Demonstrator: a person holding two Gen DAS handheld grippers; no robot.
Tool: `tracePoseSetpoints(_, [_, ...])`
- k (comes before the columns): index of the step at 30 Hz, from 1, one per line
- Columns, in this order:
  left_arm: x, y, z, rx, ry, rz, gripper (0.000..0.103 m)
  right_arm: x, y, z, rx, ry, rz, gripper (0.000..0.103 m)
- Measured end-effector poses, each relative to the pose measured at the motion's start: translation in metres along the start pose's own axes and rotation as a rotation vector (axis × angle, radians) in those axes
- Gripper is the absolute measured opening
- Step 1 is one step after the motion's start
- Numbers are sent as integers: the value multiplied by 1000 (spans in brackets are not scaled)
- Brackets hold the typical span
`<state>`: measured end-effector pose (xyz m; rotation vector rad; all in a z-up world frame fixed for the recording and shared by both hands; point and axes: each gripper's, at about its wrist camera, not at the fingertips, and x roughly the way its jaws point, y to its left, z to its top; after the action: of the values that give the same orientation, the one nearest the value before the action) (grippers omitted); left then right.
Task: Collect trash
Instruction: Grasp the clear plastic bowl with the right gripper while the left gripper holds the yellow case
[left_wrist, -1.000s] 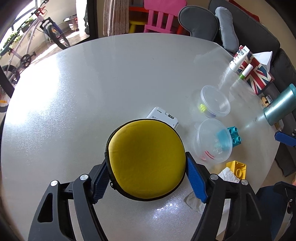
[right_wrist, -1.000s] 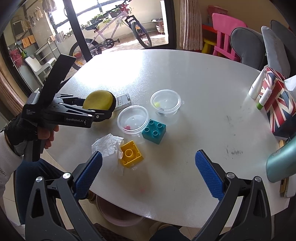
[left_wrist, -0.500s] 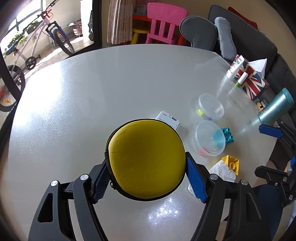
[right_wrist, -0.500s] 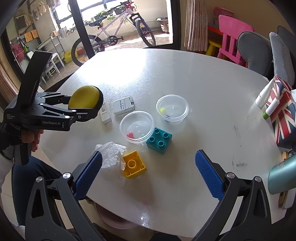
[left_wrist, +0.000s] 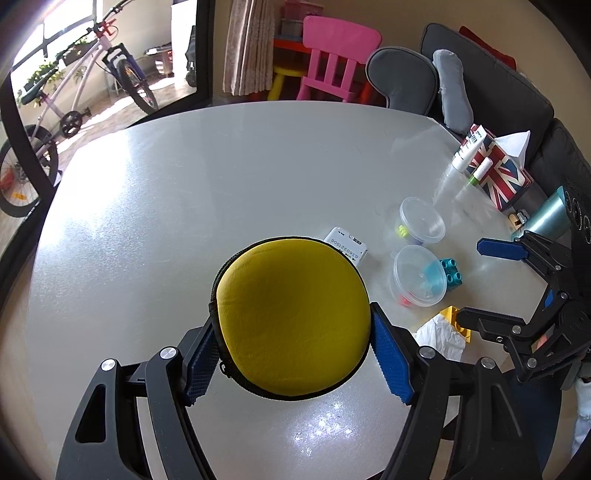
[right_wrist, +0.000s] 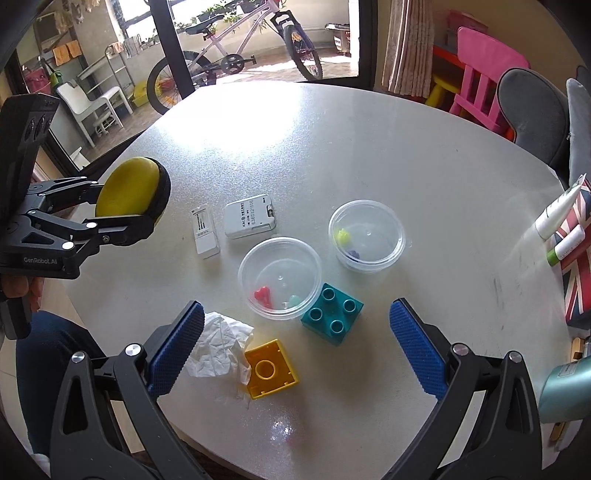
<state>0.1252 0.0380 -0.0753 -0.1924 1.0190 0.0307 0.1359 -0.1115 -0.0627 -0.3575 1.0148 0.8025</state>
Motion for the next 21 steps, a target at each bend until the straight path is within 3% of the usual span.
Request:
tracePoseSetpoints(18, [-3, 9, -2, -29, -7, -2, 72, 41, 15, 21, -48, 97, 22, 98])
tracePoseSetpoints(21, [-3, 11, -2, -33, -7, -4, 72, 46, 16, 23, -52, 110, 21, 93])
